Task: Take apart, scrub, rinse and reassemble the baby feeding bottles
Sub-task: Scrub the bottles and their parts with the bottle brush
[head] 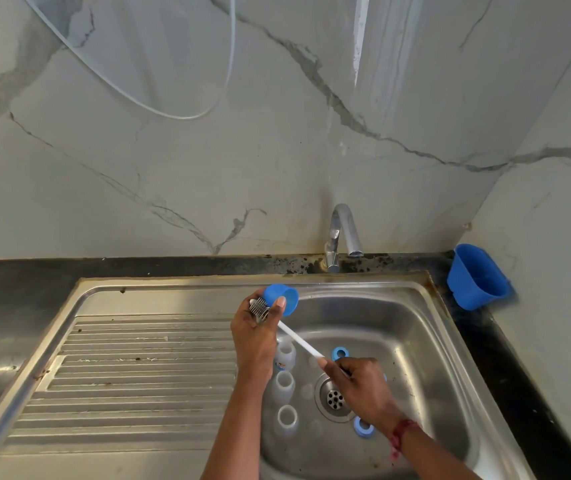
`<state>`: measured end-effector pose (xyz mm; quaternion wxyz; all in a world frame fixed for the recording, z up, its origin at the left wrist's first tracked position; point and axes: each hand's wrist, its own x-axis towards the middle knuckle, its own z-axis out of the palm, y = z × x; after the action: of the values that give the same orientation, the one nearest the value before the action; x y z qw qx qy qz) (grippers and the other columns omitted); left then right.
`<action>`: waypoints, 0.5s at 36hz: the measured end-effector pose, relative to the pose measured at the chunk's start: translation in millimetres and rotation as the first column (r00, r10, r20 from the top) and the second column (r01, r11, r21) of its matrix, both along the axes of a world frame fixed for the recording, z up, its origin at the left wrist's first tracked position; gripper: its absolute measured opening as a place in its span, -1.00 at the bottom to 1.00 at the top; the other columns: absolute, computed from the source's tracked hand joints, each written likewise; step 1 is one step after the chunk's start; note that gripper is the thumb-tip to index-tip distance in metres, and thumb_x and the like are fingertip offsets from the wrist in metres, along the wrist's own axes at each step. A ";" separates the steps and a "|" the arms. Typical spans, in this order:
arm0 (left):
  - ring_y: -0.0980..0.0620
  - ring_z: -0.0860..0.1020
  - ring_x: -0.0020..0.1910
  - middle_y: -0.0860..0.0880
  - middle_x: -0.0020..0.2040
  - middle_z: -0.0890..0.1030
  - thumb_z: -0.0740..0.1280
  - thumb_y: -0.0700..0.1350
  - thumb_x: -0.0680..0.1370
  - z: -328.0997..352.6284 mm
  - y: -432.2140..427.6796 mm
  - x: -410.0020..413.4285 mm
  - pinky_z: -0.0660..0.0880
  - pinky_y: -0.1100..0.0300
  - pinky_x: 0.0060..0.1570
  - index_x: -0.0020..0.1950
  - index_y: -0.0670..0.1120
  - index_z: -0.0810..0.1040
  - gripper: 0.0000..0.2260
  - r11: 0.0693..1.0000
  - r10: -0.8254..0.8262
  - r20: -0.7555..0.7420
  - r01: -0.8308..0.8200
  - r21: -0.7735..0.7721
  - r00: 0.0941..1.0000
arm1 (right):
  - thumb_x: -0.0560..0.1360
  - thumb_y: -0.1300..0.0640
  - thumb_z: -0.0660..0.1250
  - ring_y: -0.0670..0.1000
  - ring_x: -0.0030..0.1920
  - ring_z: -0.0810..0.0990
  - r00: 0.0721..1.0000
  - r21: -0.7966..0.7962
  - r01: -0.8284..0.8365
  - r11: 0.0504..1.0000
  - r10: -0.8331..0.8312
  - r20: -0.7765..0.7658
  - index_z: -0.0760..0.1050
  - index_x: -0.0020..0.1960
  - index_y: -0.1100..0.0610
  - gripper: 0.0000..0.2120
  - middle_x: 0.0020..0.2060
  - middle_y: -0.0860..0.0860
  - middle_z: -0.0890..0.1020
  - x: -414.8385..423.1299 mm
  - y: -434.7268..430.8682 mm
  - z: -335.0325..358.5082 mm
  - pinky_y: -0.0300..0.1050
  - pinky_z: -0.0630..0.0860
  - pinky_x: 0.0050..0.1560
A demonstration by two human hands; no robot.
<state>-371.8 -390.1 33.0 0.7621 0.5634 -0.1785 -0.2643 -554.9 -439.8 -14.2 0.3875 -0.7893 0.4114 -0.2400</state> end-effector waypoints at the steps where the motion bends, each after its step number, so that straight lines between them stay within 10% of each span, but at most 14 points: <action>1: 0.06 0.66 -0.05 0.01 -0.09 0.71 0.51 -0.06 0.36 0.3 0.2 0.6 0.57 0.13 0.02 0.08 -0.06 0.63 -0.68 1.000 0.003 -0.007 -0.003 -0.003 1.000 | 0.53 -0.20 0.32 -0.07 -0.53 0.22 1.000 -0.006 -0.006 1.000 0.006 -0.004 0.27 -0.45 0.24 -0.38 -0.60 0.00 0.27 1.6 -0.4 0.7 -0.32 0.21 -0.45; 18: -0.07 0.70 -0.05 -0.10 -0.03 0.71 0.58 -0.06 0.31 -21.3 20.1 31.8 0.63 -0.07 0.05 0.13 -0.14 0.62 -0.57 0.983 0.012 0.064 -0.024 0.180 0.998 | 0.53 -0.13 0.34 -0.10 -0.57 0.26 0.990 -0.068 0.100 0.993 -0.106 -0.090 0.20 -0.52 0.06 -0.44 -0.65 -0.08 0.27 -24.4 -22.5 22.4 -0.32 0.21 -0.48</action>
<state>-340.0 -370.1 11.6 0.7042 0.6399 -0.1723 -0.2549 -579.2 -462.3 8.2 0.3295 -0.7895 0.4613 -0.2352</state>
